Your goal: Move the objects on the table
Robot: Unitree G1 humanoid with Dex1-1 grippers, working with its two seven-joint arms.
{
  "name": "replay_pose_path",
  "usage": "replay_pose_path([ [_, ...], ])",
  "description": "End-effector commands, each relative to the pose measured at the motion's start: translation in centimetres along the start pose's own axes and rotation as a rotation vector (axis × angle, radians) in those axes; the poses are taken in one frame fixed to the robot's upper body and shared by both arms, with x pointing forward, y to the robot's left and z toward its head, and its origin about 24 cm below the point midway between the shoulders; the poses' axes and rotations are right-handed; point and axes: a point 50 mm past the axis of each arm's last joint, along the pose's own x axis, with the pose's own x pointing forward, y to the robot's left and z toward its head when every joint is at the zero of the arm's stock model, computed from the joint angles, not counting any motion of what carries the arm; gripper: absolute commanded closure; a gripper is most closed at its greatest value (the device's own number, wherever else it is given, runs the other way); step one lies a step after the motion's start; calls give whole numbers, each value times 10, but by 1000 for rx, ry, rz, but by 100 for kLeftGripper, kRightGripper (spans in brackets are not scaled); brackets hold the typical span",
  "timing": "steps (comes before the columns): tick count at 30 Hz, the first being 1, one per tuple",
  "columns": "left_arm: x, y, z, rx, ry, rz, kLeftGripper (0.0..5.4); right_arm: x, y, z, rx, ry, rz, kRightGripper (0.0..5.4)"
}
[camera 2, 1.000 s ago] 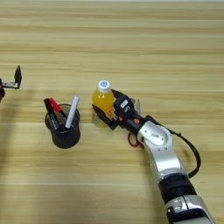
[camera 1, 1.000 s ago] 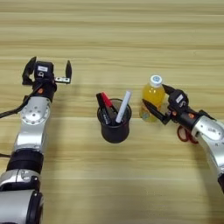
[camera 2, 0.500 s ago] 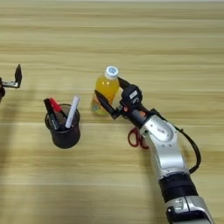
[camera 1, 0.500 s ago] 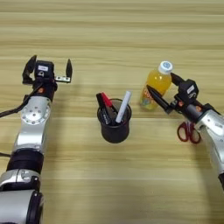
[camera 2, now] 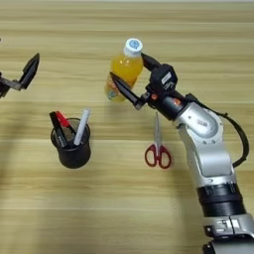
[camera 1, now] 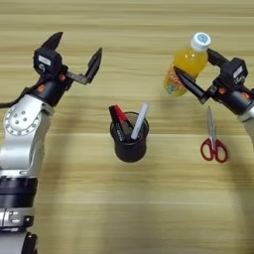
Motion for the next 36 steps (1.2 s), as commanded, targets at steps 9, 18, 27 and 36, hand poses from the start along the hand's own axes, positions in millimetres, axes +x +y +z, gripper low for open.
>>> replay_pose_path([
  [9,-17,-62,13,-98,-3,-649,0,12,10,56,-24,-141,256,186],
  [18,-13,-83,19,-84,-27,-806,0,10,42,64,26,-137,454,187],
  [27,-15,-89,21,-70,-36,-829,0,7,59,60,51,-109,553,187],
  [36,-16,-94,23,-70,-33,-863,0,8,63,56,63,-98,566,187],
])
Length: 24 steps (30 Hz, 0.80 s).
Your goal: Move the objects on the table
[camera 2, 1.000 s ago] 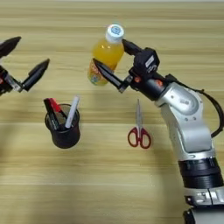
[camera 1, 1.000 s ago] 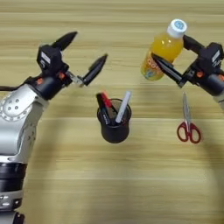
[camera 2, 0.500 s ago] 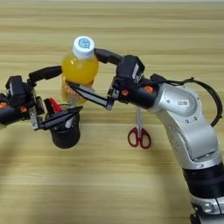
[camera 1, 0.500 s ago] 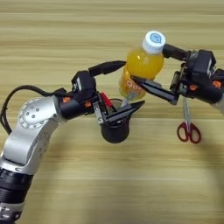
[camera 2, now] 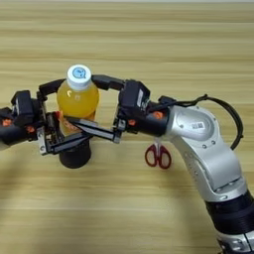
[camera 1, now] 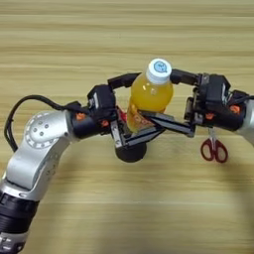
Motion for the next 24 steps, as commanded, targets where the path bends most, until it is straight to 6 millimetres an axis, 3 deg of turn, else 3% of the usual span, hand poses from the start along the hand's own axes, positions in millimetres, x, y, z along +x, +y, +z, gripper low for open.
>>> replay_pose_path([
  [1,1,-3,1,10,27,-36,11,1,2,3,-7,-8,22,187],
  [20,-4,-9,-3,5,55,-74,180,-1,2,-2,-25,33,40,187],
  [24,-5,-8,-5,6,60,-72,190,-3,3,-2,-28,44,57,187],
])
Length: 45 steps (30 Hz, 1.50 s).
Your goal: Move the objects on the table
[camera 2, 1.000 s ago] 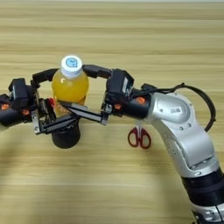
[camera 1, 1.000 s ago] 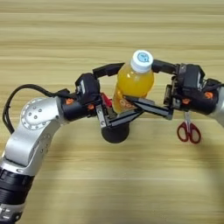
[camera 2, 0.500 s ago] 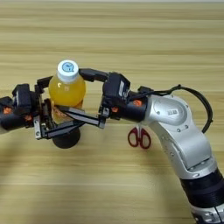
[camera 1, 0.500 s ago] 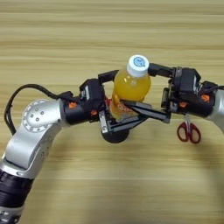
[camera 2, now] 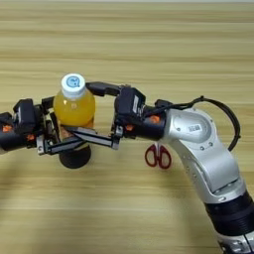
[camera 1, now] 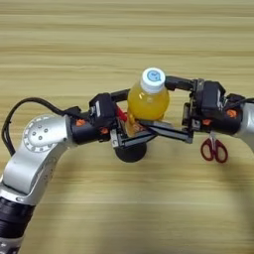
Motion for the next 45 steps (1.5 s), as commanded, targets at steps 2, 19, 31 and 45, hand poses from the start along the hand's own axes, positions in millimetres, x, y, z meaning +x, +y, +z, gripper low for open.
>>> replay_pose_path([
  [2,-1,-1,-1,13,17,-21,195,-4,-1,2,-29,25,9,187],
  [19,-1,-1,-5,13,27,-19,199,-6,-1,-1,-27,39,16,152],
  [31,-1,-2,-7,14,31,-13,199,-5,0,-2,-23,30,9,30],
  [45,-1,-2,-8,3,17,1,199,-13,-3,11,30,-80,-24,0],
])
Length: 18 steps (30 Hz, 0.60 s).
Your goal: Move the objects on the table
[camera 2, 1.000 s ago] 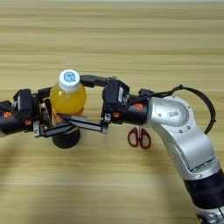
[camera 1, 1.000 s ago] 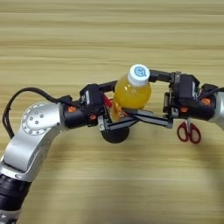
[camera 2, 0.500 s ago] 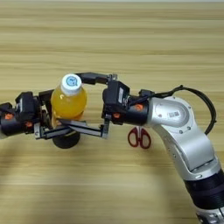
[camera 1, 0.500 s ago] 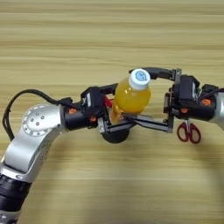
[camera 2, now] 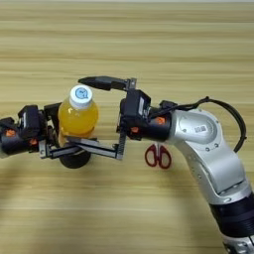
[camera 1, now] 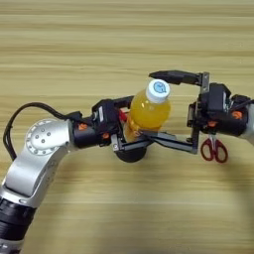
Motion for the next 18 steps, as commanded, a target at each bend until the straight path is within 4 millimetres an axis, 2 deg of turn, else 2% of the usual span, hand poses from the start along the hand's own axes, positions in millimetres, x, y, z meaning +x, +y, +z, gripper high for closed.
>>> replay_pose_path([
  [1,1,1,4,23,-28,4,199,-6,-3,11,25,-72,-28,0],
  [7,0,1,3,16,-32,19,199,-20,-11,24,62,-169,-96,0],
  [12,-3,0,1,2,-34,41,199,-35,-26,32,111,-265,-212,0],
  [15,-5,0,1,-2,-40,57,199,-44,-41,28,135,-293,-350,0],
  [18,-7,0,1,-3,-45,71,199,-49,-56,13,144,-256,-520,0],
])
